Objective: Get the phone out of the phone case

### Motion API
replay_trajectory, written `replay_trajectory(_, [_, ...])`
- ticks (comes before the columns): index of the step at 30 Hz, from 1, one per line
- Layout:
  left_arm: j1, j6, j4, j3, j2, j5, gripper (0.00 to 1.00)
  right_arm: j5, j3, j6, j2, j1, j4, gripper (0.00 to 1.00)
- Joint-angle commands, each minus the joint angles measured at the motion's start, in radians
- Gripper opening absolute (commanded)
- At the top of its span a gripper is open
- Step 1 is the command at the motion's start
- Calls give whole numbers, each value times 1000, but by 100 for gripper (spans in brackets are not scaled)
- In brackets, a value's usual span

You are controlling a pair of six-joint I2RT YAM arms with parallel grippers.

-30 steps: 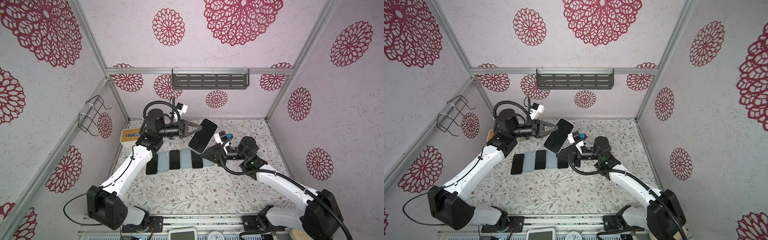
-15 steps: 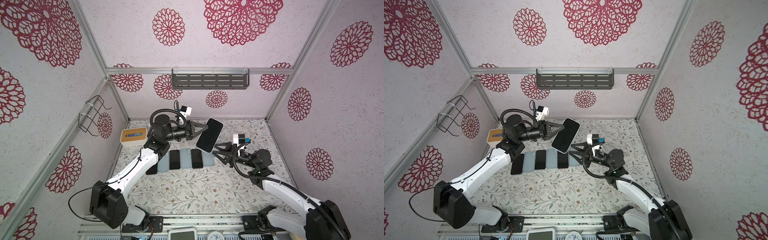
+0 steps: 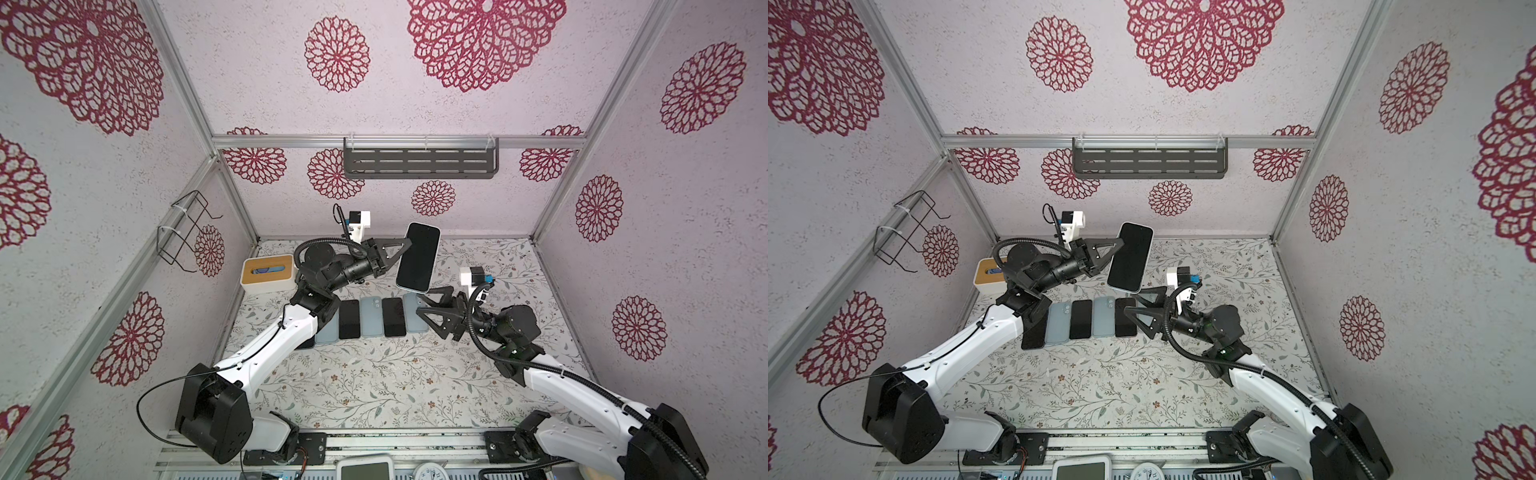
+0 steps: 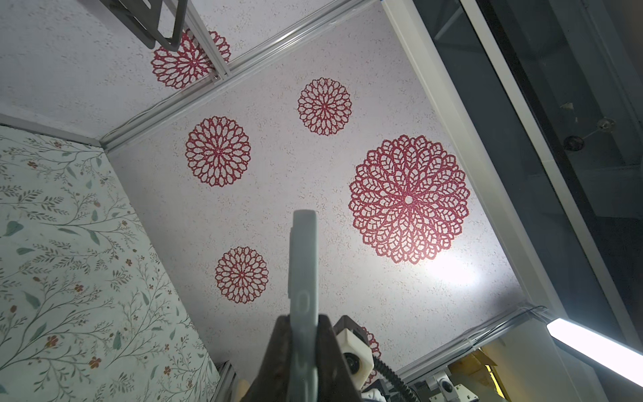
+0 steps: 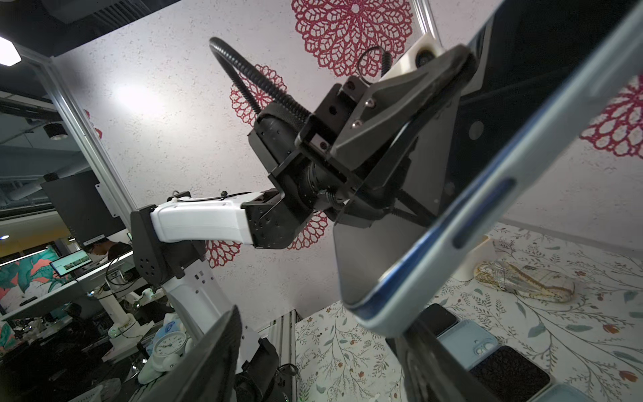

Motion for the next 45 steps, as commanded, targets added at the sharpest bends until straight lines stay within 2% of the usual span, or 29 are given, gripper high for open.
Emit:
replay_trajectory(1, [-11,-22,108,-5,-20,-29,0,31,31,36,20,0,34,72])
replay_trajectory(24, [-51,-32,161,-17,-27,-29,0,19,-7,240,122,-104,314,68])
replay_trajectory(35, [-73,-33,187,-24,-13,-14,0,18,3,308,166,-142,376,65])
replay_trajectory(38, [-81,-32,190,-24,-8,-10,0,28,7,326,175,-152,371,57])
replay_trajectory(41, [-85,-31,189,-38,-3,-22,0,14,13,354,187,-154,393,42])
replay_trajectory(45, [-83,-20,143,-52,20,-54,0,6,-12,388,163,-154,376,10])
